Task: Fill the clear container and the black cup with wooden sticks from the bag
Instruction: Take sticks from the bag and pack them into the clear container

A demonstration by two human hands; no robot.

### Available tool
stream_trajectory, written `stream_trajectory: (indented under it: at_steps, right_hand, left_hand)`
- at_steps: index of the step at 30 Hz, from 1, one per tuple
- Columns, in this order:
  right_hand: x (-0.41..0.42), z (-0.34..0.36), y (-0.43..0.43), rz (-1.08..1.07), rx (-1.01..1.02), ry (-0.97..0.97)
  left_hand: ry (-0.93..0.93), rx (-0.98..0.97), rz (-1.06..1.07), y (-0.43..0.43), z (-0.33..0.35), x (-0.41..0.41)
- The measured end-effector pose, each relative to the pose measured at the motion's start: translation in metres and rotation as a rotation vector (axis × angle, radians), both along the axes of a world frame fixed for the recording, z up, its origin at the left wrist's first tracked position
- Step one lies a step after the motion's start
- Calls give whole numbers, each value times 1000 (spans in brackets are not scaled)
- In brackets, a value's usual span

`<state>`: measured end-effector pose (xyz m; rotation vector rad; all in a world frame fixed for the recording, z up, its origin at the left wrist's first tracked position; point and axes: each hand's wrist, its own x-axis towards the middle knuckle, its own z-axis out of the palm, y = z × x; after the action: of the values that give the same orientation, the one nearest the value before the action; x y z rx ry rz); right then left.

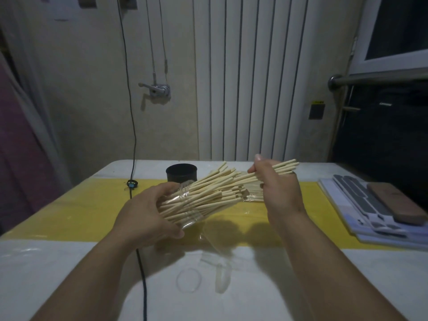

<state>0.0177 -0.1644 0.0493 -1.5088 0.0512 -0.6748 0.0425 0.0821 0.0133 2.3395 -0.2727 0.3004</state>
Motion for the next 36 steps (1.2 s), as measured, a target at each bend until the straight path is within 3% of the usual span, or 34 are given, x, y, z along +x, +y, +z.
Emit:
stream_trajectory:
  at_steps: [5, 7, 10, 13, 15, 17, 21, 26, 31, 34, 36]
  right_hand:
    - [-2, -1, 7, 188, -30, 70]
    - [-1, -1, 9, 180, 49, 73]
    - [-2, 0, 9, 84, 243, -74]
    - [-2, -3, 11, 22, 30, -81]
    - [-1, -8, 18, 109, -155, 2]
    - [-2, -11, 23, 188, -165, 49]
    - [-7, -6, 21, 108, -182, -1]
    - [-4, -13, 26, 252, -458, 81]
    - [-4, -12, 17, 260, -297, 49]
    - [0, -12, 12, 107, -194, 22]
    - [4, -10, 4, 24, -241, 72]
  left_hand:
    - [-19, 36, -19, -1, 0, -1]
    - [-24, 48, -21, -1, 0, -1]
    - [-24, 38, -19, 0, 0, 0]
    - [-28, 36, -20, 1, -1, 0]
    - [-26, 45, -21, 0, -1, 1]
    - [-21, 48, -15, 0, -1, 1]
    - [-18, 50, -5, 0, -2, 1]
    - [-28, 65, -3, -2, -1, 0]
    - [-29, 63, 3, -3, -1, -1]
    - [-10, -14, 15, -1, -2, -1]
    - [13, -78, 21, 1, -2, 1]
